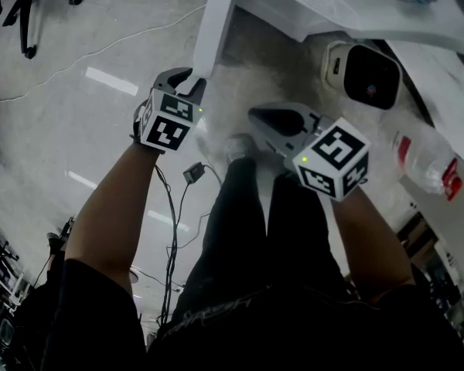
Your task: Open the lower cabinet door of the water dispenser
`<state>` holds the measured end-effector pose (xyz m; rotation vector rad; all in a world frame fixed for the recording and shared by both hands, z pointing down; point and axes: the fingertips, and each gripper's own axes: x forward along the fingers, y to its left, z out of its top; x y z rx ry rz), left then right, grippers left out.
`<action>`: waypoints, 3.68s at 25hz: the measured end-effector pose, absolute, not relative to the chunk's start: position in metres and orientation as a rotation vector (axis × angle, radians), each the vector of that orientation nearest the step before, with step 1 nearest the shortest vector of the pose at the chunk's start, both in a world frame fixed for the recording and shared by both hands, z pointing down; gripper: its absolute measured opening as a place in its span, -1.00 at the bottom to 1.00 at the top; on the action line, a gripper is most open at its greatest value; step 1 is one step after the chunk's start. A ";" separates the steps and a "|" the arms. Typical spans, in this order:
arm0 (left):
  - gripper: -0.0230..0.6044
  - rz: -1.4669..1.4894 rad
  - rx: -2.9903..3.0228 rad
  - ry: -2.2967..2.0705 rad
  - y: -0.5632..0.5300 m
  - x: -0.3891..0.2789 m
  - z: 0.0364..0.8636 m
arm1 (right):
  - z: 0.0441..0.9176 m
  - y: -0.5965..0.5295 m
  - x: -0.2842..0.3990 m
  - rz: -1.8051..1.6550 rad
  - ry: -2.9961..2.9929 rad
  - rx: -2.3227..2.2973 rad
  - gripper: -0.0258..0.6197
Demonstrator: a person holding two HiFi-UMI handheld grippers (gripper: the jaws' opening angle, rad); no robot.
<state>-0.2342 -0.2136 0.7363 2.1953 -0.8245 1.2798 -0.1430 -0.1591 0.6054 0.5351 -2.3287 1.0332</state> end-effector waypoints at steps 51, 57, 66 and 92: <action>-0.93 0.484 2.070 -1.048 -0.129 -0.228 0.514 | 0.442 -0.134 -0.080 0.676 -2.491 0.657 -0.88; -0.93 0.261 2.205 -1.025 -0.068 -0.157 0.357 | 0.314 -0.073 -0.054 0.607 -2.639 0.682 -0.88; -0.93 0.076 2.418 -1.014 0.042 -0.097 0.138 | 0.124 0.047 -0.020 0.574 -2.860 0.614 -0.88; -0.93 -0.021 2.713 -1.019 0.154 -0.044 -0.054 | -0.051 0.165 0.002 0.307 -3.061 0.489 -0.88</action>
